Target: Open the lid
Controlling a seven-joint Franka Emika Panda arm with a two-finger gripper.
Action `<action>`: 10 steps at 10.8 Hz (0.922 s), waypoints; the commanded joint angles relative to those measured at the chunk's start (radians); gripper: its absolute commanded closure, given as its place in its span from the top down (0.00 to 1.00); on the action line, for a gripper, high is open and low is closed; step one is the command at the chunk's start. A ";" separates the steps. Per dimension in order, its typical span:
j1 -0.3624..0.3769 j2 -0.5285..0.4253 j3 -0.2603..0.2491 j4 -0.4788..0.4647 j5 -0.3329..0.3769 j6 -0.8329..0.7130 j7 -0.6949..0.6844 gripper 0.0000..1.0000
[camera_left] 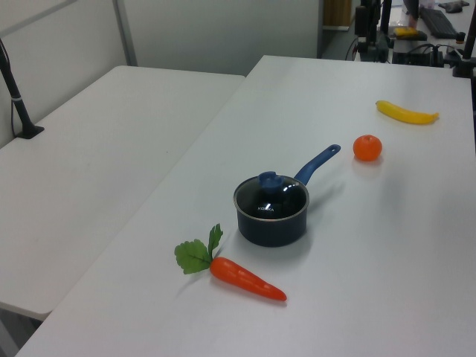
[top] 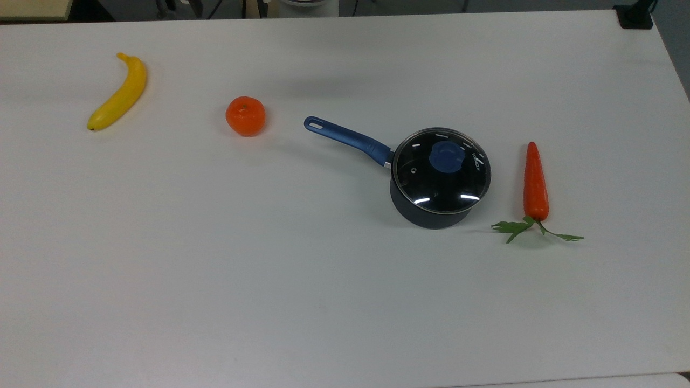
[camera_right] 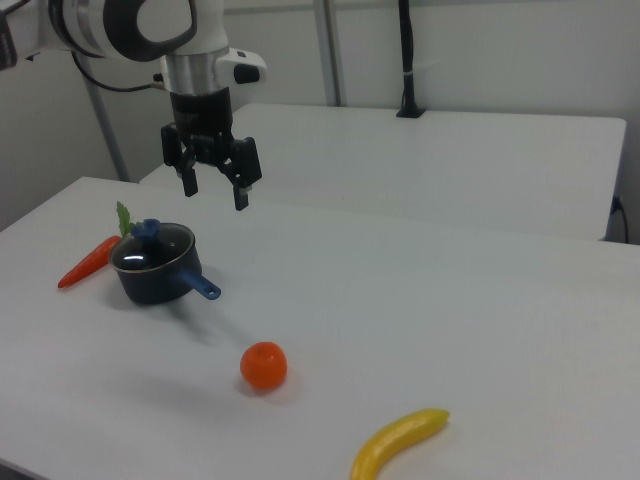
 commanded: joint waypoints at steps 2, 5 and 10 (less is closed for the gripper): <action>0.008 -0.010 0.004 -0.016 -0.005 -0.003 -0.004 1.00; 0.010 -0.004 0.004 -0.013 -0.005 0.002 0.022 1.00; 0.034 0.031 0.016 -0.008 0.030 0.133 0.202 1.00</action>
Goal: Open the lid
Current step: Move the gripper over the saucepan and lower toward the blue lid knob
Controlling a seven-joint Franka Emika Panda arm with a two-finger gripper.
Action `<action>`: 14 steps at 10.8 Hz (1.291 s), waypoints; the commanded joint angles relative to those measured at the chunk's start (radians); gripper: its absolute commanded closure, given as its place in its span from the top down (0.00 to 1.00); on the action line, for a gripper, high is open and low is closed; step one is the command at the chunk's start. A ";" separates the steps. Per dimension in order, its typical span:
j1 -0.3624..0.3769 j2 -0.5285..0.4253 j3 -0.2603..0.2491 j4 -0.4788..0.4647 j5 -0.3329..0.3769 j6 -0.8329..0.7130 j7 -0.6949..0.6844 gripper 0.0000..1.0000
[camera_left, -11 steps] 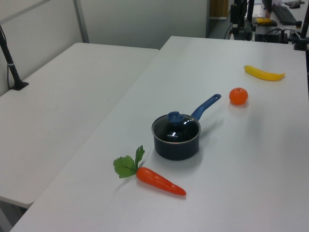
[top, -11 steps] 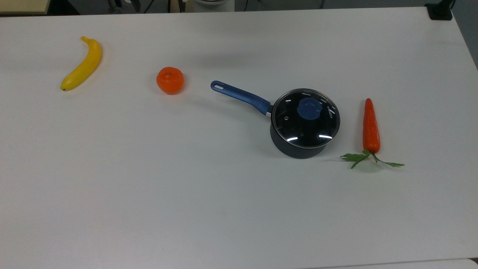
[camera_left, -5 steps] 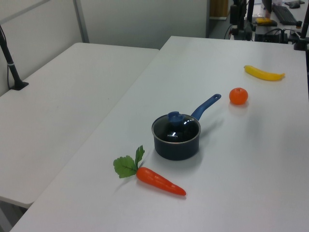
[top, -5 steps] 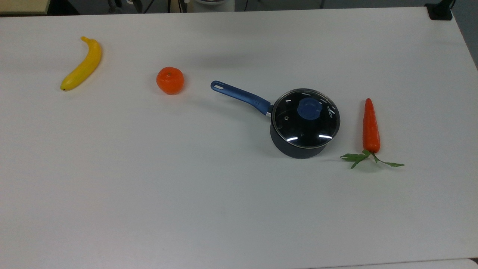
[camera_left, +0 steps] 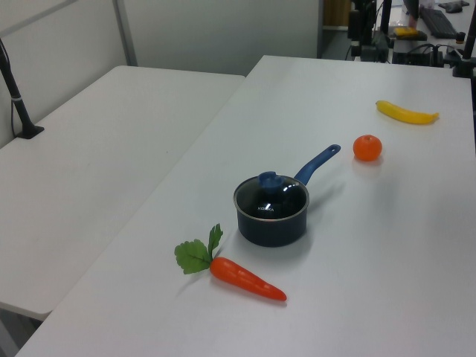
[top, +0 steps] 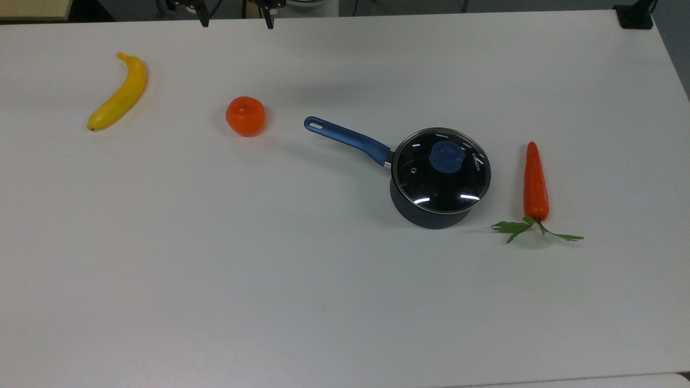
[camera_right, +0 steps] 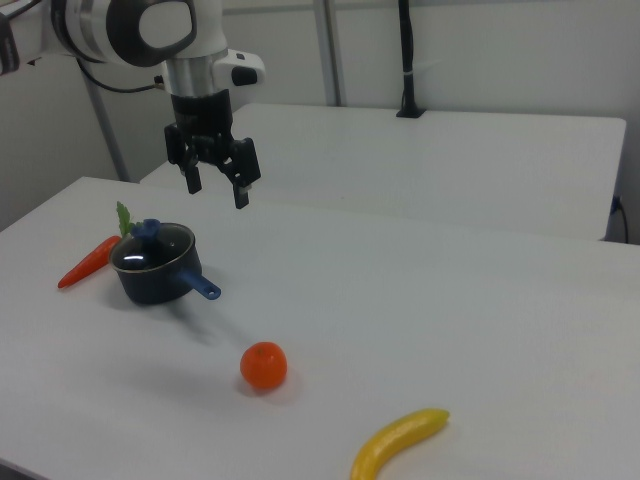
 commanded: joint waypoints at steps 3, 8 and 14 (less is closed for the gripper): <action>0.125 0.093 0.002 -0.004 0.045 0.215 0.350 1.00; 0.288 0.176 0.002 -0.001 0.036 0.502 0.514 1.00; 0.397 0.279 0.002 0.060 0.030 0.519 0.563 1.00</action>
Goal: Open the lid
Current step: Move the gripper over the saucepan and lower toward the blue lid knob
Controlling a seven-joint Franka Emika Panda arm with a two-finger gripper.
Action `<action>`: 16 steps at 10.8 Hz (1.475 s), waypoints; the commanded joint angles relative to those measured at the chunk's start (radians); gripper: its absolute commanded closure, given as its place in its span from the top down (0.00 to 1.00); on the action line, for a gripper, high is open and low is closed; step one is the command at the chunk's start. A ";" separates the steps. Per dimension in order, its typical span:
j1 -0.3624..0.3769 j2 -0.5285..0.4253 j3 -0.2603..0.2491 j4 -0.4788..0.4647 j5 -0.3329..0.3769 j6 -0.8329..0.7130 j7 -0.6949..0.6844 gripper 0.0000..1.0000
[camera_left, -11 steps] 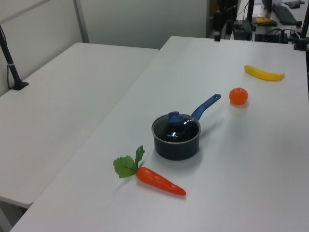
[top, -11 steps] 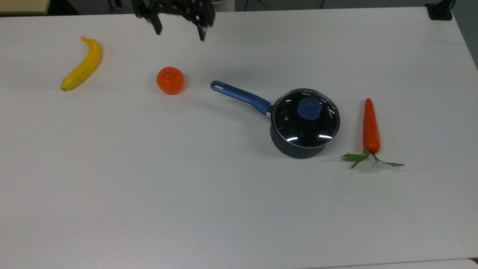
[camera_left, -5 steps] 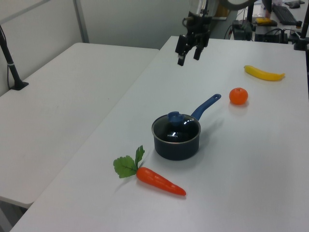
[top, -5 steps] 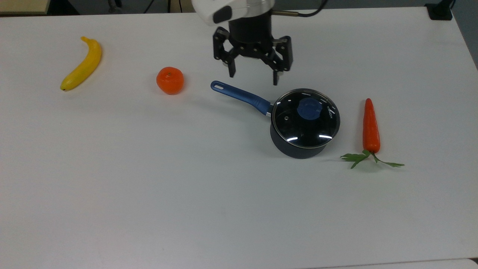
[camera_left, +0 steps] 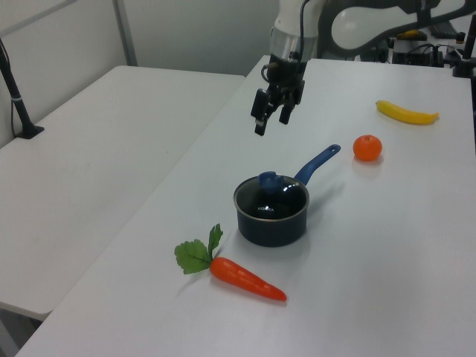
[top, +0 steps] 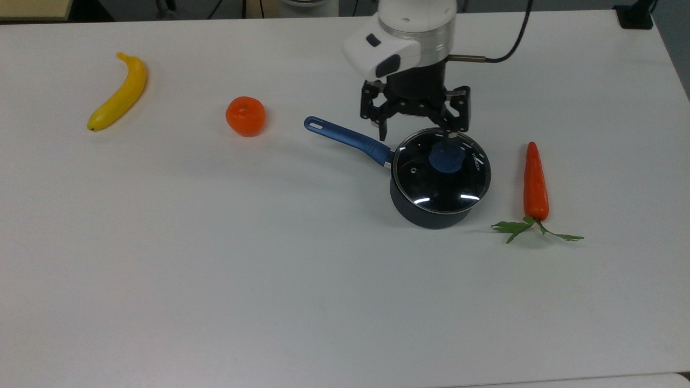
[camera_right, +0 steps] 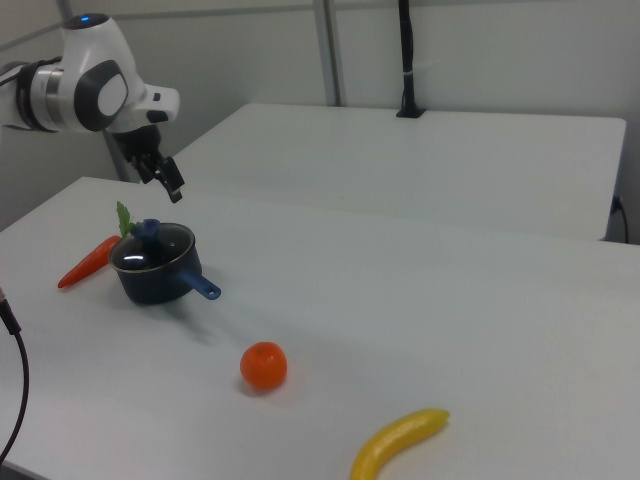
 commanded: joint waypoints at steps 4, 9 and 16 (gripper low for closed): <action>0.075 0.065 -0.012 0.023 -0.005 0.005 0.028 1.00; 0.095 0.112 -0.014 0.023 -0.014 0.011 0.027 1.00; 0.116 0.131 -0.014 0.015 -0.040 0.002 0.028 0.82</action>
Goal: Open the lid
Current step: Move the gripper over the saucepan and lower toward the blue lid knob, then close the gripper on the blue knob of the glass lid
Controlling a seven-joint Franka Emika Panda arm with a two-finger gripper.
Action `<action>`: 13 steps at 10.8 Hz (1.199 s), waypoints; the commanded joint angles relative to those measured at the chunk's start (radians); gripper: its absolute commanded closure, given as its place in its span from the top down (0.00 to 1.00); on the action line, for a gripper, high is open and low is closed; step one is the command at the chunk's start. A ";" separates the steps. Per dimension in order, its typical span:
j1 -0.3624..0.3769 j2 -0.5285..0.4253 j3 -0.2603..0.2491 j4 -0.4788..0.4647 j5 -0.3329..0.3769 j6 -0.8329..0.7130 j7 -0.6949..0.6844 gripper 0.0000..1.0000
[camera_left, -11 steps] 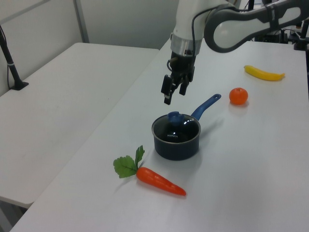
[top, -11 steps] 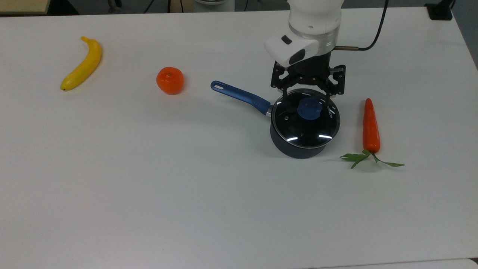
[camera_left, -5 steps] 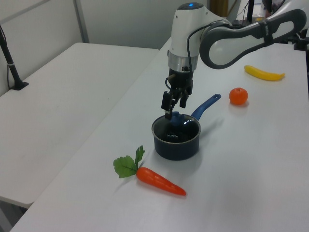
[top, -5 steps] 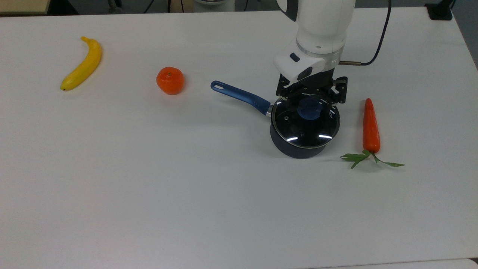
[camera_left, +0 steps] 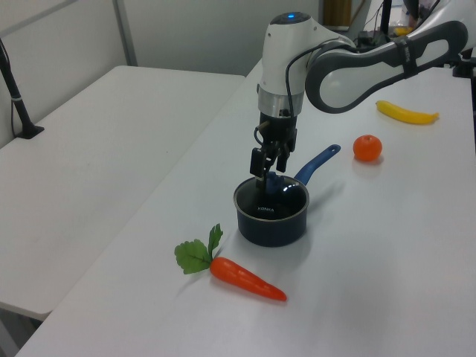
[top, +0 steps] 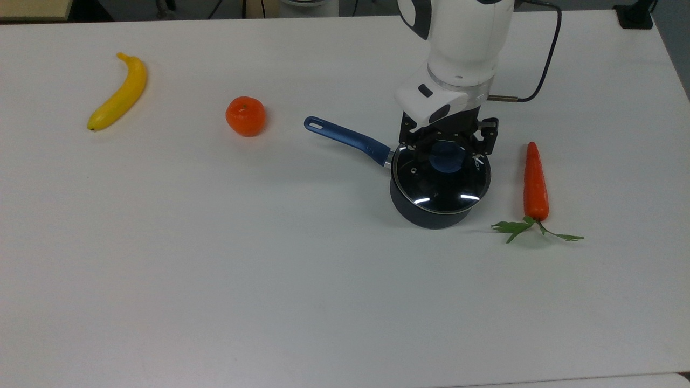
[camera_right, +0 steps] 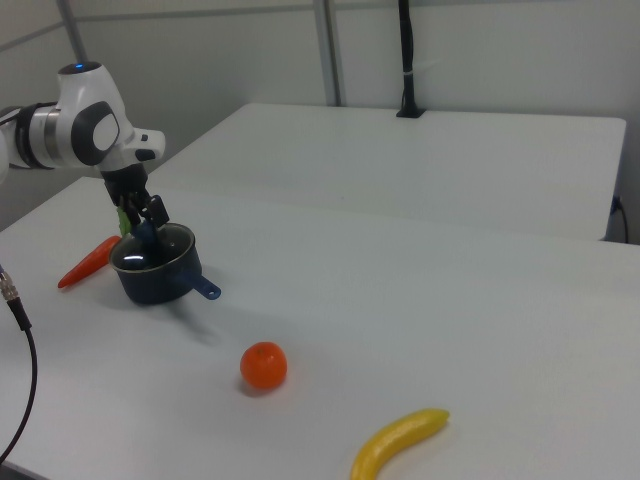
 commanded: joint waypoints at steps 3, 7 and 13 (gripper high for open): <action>0.032 0.004 -0.014 0.004 -0.021 -0.002 0.015 0.64; 0.029 -0.008 -0.015 0.010 -0.021 -0.003 0.016 0.49; -0.043 -0.111 -0.026 0.011 -0.018 -0.035 0.007 0.46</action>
